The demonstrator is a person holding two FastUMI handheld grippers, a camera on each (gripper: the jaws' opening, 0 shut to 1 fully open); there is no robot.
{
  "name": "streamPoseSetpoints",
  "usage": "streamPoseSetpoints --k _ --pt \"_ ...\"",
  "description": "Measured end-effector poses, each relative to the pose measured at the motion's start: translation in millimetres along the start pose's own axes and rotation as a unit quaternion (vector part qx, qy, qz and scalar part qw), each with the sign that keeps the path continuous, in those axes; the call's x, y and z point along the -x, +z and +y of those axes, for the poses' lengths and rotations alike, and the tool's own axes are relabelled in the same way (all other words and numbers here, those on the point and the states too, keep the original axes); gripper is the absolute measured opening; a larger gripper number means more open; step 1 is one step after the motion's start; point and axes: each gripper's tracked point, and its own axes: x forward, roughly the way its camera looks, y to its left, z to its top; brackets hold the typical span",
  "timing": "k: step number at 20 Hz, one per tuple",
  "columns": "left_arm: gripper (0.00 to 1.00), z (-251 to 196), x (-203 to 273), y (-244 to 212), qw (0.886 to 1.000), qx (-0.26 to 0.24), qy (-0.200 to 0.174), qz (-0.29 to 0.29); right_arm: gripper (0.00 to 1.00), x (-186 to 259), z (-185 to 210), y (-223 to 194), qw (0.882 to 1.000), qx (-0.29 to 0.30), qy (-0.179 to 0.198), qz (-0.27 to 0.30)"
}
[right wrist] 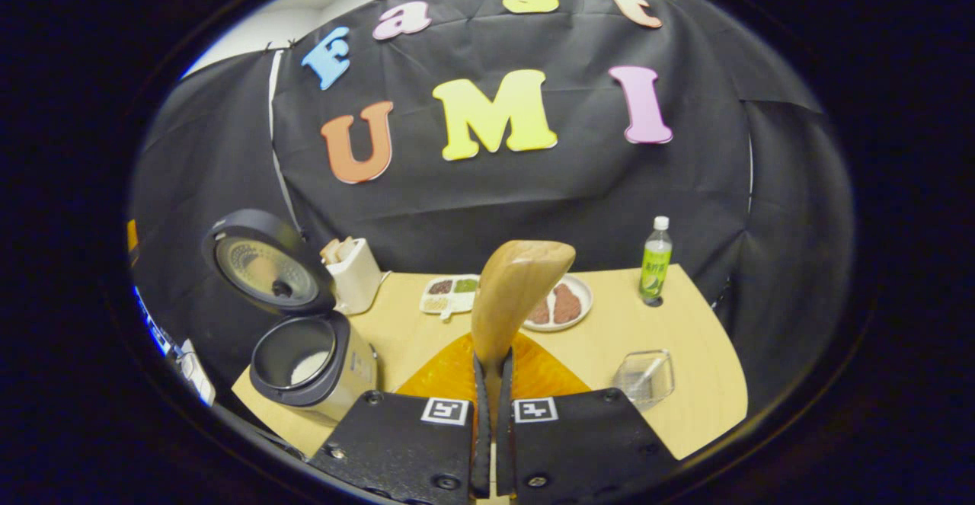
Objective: Close the left gripper, press the button to open the rice cooker; take a wooden spoon from the chopstick holder with the right hand, scoop a spoonful of rice and pour it into the rice cooker, then put the wooden spoon back into the chopstick holder.
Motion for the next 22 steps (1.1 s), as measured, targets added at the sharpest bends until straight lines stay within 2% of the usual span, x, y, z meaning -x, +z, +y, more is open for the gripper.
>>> streamPoseSetpoints --k 2,7,12,15,19,22 --pt "0.95 13 5 0 1.000 0.004 0.002 0.001 0.08 -8 6 -25 1.000 0.020 -0.012 0.017" --pt "0.95 33 14 -7 1.000 0.005 0.000 0.014 0.08 -30 -4 -74 0.994 0.068 -0.073 0.045" --pt "0.94 44 18 -9 1.000 0.021 -0.002 0.017 0.08 -48 -1 -108 0.982 0.135 -0.110 0.069" --pt "0.95 48 21 -4 0.999 0.037 -0.007 0.019 0.08 -50 12 -116 0.983 0.137 -0.103 0.065" --pt "0.95 57 29 -7 0.999 0.037 0.004 0.021 0.08 -55 52 -135 0.991 0.090 -0.054 0.083" --pt "0.95 63 36 -13 0.999 0.035 0.016 0.027 0.08 -57 69 -142 0.994 0.033 -0.028 0.101"
